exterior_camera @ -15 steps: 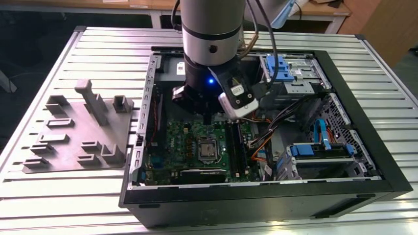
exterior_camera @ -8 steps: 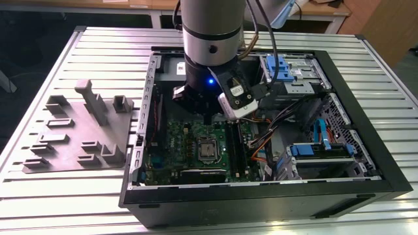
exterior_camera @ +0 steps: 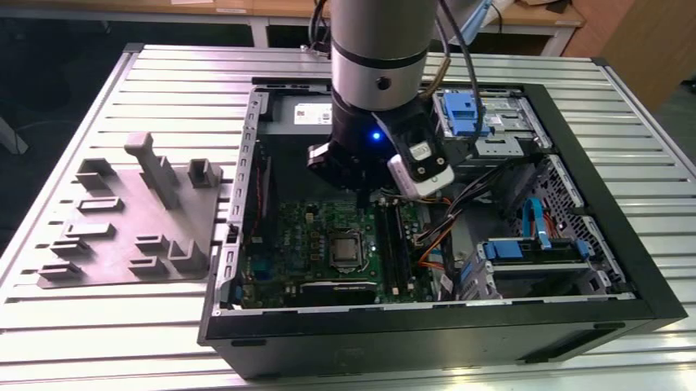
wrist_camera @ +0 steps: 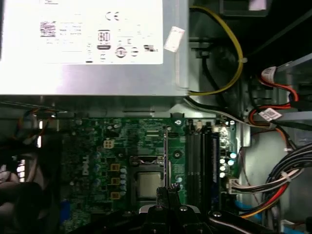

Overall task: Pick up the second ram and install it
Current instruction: 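Insert the second ram into the second slot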

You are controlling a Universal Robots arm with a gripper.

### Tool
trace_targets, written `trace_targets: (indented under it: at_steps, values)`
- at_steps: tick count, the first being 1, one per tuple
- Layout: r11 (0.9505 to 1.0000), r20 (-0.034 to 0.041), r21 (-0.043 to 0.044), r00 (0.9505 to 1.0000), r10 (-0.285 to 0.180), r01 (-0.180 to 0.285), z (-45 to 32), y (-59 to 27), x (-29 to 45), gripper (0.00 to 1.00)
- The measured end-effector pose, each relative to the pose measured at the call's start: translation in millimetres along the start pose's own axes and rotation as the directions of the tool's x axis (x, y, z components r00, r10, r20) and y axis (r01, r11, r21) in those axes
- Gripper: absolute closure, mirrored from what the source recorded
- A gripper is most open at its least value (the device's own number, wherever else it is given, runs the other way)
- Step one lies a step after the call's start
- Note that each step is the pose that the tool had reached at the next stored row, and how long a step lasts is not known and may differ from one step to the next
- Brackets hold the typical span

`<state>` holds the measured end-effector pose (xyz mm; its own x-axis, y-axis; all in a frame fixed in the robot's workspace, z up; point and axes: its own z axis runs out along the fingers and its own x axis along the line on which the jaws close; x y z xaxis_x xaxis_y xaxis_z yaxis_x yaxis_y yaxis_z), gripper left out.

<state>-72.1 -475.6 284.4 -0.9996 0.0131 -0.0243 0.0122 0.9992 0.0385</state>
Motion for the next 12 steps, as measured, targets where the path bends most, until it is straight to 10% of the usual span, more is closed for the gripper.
trace_targets:
  at_steps: [12]
  values:
    - [0.9989,-0.0018,-0.0012,0.9989,-0.047,0.047,6.2,0.0,-18.7,0.89]
